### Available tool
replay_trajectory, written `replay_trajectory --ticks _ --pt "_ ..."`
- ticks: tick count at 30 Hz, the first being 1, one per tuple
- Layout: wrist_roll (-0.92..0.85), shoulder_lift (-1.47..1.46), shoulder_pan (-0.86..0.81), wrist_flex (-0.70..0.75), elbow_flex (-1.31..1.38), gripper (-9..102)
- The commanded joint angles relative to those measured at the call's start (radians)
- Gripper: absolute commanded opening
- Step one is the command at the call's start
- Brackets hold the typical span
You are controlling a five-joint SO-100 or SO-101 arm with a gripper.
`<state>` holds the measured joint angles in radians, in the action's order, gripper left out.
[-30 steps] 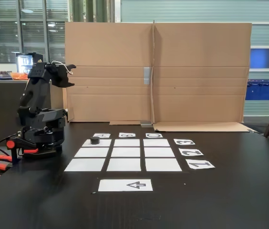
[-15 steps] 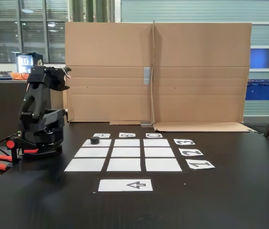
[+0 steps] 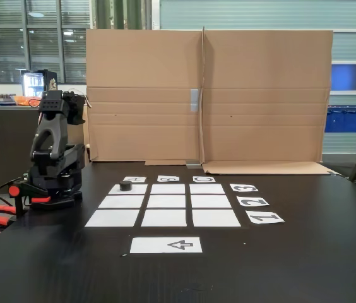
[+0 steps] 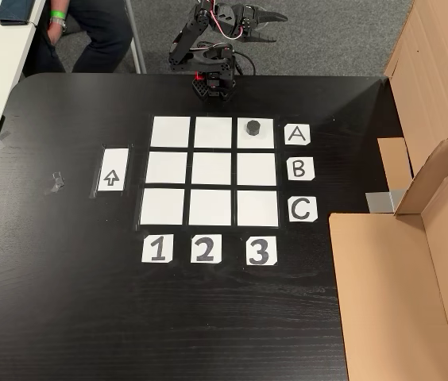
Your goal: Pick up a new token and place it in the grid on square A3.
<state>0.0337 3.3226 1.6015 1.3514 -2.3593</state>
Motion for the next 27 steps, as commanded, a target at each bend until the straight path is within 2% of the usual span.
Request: replay_trajectory --ticks 1,27 --pt "0.009 0.003 0.034 0.014 0.0 34" --pt "0.005 0.003 0.075 0.064 -0.012 34"
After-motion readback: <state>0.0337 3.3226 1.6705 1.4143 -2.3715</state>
